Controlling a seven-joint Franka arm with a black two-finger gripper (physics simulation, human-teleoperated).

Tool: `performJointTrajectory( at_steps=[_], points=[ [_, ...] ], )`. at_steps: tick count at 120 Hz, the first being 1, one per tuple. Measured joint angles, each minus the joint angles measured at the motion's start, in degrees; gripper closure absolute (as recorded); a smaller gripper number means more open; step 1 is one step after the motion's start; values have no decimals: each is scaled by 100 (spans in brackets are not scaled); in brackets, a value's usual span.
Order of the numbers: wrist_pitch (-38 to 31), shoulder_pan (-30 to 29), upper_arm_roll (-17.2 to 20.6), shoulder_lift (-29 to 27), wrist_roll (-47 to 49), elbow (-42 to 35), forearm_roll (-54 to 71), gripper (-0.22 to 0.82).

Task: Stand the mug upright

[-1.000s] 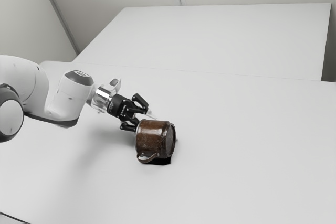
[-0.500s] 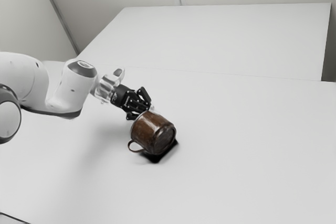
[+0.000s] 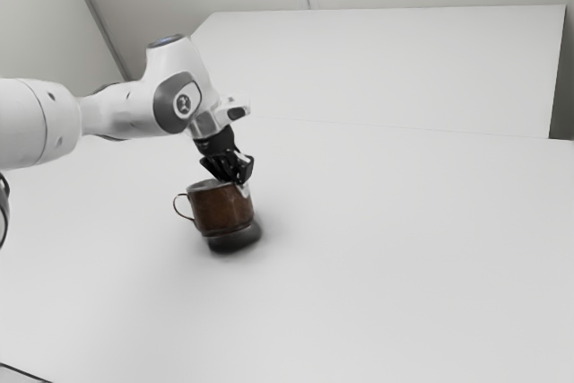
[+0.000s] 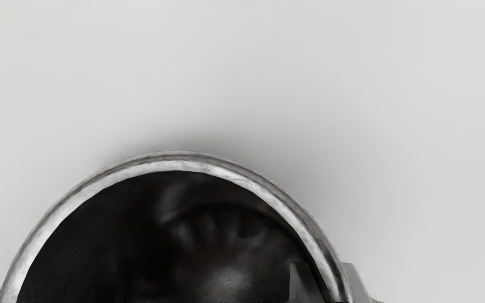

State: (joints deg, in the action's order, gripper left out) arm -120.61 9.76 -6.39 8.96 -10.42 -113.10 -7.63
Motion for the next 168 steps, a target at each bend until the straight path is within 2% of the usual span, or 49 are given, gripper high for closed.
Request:
performJointTrajectory(
  at_steps=[25, 56, 74, 126, 150, 168],
  points=[
    [-835, 71, 118, -198, 586, -289, 1215, 78],
    [-2038, 140, 126, -645, 1335, -1338, 1481, 78],
    [-2673, 191, 191, -689, 1748, -1608, 1483, 78],
    [-3209, 396, 430, -309, 2808, -1788, 1423, 78],
    [-3070, 419, 529, -378, 3005, -1746, 1406, 36],
    [-2874, 404, 519, -603, 3109, -1729, 1409, 18]
  ],
)
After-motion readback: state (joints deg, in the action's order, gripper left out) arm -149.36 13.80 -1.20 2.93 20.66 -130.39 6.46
